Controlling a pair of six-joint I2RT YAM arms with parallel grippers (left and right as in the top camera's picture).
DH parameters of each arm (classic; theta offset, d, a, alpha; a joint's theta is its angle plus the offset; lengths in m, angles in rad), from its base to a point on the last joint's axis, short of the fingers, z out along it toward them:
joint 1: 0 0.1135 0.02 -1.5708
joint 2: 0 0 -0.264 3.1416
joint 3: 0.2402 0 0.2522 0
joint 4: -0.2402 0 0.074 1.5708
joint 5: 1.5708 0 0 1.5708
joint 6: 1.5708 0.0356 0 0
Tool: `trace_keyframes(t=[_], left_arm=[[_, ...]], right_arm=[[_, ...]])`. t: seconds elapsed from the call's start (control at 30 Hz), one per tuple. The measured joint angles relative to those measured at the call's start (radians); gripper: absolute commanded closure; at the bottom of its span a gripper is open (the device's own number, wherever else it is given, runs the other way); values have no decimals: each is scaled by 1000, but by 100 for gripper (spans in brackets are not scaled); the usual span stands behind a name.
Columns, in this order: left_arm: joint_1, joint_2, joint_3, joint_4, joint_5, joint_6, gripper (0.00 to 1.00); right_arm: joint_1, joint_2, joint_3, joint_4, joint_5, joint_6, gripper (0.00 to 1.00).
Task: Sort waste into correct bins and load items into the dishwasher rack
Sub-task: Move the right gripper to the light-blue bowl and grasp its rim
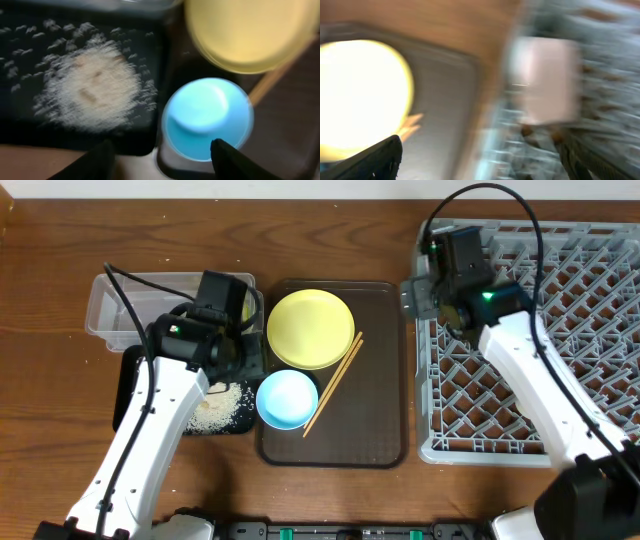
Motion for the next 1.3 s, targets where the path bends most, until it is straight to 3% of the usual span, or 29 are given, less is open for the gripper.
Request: trace_keyframes(t=[0.17,0.5,0.63,0.87,0.97,1.3], left_arm=[[78,0,0,-43,-75,-83,36],[260,0,0,-74,-111,-190,35],[268,0,0,-76,-117,-198,35],[268,0,0,-76,-117,-208,35],[268,0,0,-76,-117,-208,35],[268,0,0,-76,-117,-208,35]], right_arm=[[59,20,0,-47,-263,3,2],[272,162,0,-67,-373,16,26],[345,235,0,-65,-351,48,46],[422,341,0,-66,-288,106,71],[426,367,0,-65,-269,116,99],[397,356,47,-111,-190,141,99]])
